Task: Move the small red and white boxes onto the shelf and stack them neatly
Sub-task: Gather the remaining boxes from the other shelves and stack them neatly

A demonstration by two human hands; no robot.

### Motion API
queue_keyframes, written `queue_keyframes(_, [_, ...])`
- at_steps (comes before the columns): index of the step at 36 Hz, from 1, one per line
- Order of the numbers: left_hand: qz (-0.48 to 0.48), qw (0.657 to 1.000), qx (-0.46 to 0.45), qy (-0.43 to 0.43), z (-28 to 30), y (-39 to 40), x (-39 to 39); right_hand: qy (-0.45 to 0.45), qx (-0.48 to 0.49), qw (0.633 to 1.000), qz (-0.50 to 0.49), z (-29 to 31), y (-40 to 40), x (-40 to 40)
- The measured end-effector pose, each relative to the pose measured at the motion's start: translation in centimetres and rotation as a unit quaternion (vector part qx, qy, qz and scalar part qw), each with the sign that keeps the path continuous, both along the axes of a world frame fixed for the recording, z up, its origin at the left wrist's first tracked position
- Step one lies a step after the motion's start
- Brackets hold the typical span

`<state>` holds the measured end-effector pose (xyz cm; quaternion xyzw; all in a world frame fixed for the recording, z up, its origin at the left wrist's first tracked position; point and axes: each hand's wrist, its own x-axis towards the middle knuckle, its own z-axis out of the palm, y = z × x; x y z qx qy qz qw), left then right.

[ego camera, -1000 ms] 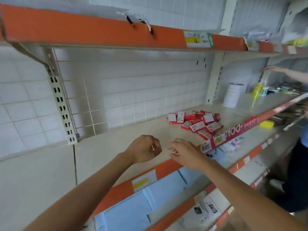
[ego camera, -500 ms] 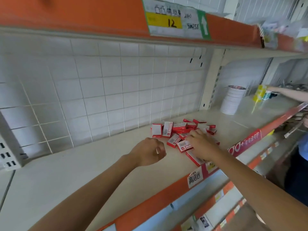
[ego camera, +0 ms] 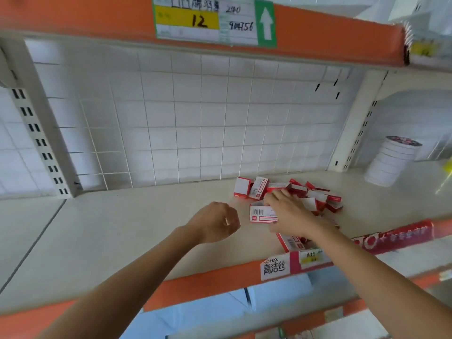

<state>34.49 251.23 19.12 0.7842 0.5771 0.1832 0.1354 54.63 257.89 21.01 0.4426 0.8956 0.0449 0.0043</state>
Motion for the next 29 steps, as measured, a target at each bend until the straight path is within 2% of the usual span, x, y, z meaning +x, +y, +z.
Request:
queue_keyframes(3, [0.057, 0.998, 0.002, 0.001, -1.1, -2.3, -1.0, 0.081, -0.011, 0.995, 0.063, -1.2, -0.6, -1.9])
queue_keyframes(7, [0.146, 0.989, 0.016, -0.012, -1.8, -6.2, -2.8, 0.123, -0.019, 0.983, 0.138, -2.5, -2.2, -5.2])
queue_keyframes(17, [0.298, 0.954, 0.030, -0.011, -1.1, -18.0, -9.8, 0.157, -0.035, 0.945, 0.286, -2.6, -8.7, -16.2])
queue_keyframes(29, [0.398, 0.915, 0.055, 0.018, -0.1, -36.1, -23.9, 0.170, -0.048, 0.902, 0.394, -1.6, -23.1, -34.0])
